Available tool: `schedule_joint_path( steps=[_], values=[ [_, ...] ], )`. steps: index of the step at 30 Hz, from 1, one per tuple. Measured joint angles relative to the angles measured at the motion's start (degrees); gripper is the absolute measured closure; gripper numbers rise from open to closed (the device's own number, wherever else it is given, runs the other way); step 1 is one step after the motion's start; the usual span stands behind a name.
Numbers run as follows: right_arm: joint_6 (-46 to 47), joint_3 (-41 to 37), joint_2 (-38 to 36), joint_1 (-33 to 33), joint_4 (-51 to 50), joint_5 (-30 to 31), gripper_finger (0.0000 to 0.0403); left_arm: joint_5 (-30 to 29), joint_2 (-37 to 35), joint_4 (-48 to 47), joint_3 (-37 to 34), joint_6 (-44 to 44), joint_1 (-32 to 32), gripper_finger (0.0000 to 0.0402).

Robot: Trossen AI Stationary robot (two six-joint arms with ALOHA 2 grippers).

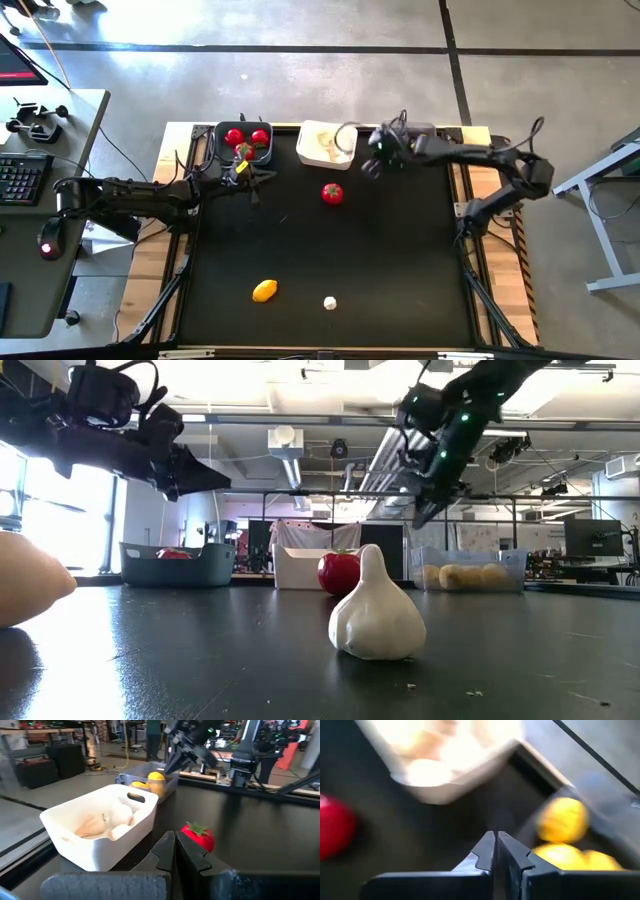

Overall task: Sort produce into baskets
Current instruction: Put the red tomato into the gray bin

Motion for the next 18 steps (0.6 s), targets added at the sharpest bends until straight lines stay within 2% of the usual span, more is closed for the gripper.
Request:
schedule_joint_path(
  steps=[5,8,11,14,18],
  values=[
    [0.1,-11.2,-3.4,10.5,20.8,-0.1,0.0395,2.1,0.0,0.0,0.0,-1.1,0.0,0.0401],
    [0.1,-17.0,-3.1,15.5,31.9,-1.5,0.0401,3.1,0.0,0.1,0.0,0.1,0.0,0.0401],
    [3.3,-20.8,-2.0,19.3,40.4,-1.0,0.0389,3.3,0.0,0.1,0.0,1.5,0.6,0.0401],
    [5.1,-21.8,-1.1,21.8,43.9,0.6,0.0355,3.3,0.0,0.1,0.0,1.5,1.7,0.0401],
    [8.1,-21.0,0.0,23.4,44.3,0.9,0.0272,3.3,0.0,0.1,0.0,0.9,3.2,0.0401]
  ],
)
